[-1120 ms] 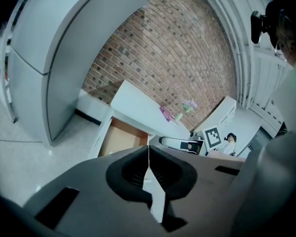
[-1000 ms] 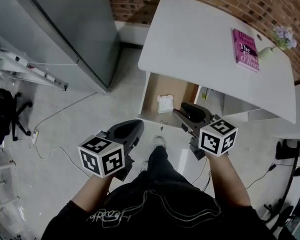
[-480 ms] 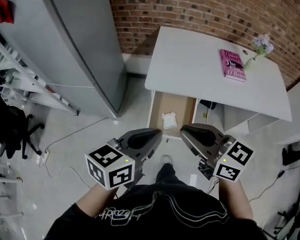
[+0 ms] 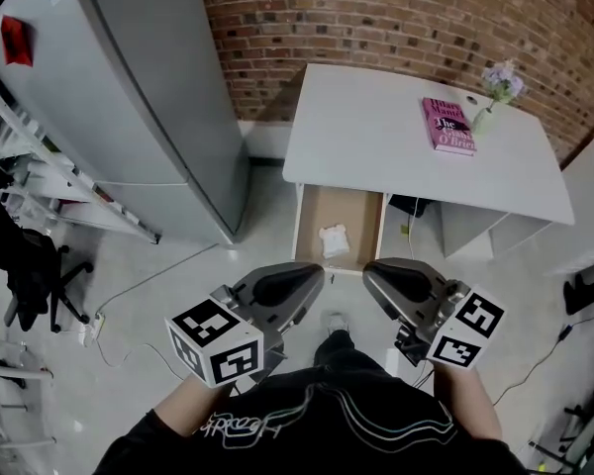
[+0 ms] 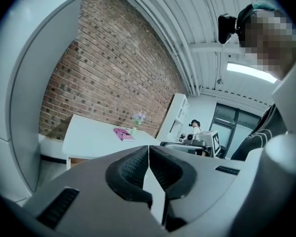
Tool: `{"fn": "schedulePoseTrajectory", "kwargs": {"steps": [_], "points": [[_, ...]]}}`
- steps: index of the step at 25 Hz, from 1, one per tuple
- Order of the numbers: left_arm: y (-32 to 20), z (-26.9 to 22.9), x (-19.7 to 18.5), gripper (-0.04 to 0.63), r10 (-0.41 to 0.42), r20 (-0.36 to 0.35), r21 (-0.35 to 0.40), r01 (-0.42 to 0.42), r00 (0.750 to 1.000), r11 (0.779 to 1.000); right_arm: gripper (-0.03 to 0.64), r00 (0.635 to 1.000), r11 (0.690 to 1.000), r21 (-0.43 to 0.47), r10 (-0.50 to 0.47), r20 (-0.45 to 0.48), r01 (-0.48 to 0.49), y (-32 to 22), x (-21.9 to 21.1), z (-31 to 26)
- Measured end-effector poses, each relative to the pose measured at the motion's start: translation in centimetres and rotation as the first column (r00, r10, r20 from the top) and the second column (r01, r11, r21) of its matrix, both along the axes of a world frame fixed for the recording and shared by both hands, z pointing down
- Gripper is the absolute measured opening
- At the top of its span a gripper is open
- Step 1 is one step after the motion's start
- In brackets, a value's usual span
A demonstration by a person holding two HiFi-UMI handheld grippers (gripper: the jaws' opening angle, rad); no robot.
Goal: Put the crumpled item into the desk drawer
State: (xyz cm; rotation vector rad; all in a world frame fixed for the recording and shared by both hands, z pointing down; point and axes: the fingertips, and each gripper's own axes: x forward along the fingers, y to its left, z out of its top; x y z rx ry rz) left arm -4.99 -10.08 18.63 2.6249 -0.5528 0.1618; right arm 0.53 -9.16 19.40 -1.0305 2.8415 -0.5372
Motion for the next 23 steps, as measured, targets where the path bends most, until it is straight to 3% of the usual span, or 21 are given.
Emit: {"fn": "schedulePoseTrajectory", "kwargs": {"steps": [23], "points": [[-1.7, 1.6, -1.7, 0.023, -0.014, -0.008, -0.004, 0.014, 1.0, 1.0, 0.051, 1.0, 0.999, -0.048, 0.017, 0.007, -0.017, -1.5, -1.7, 1.9]]}}
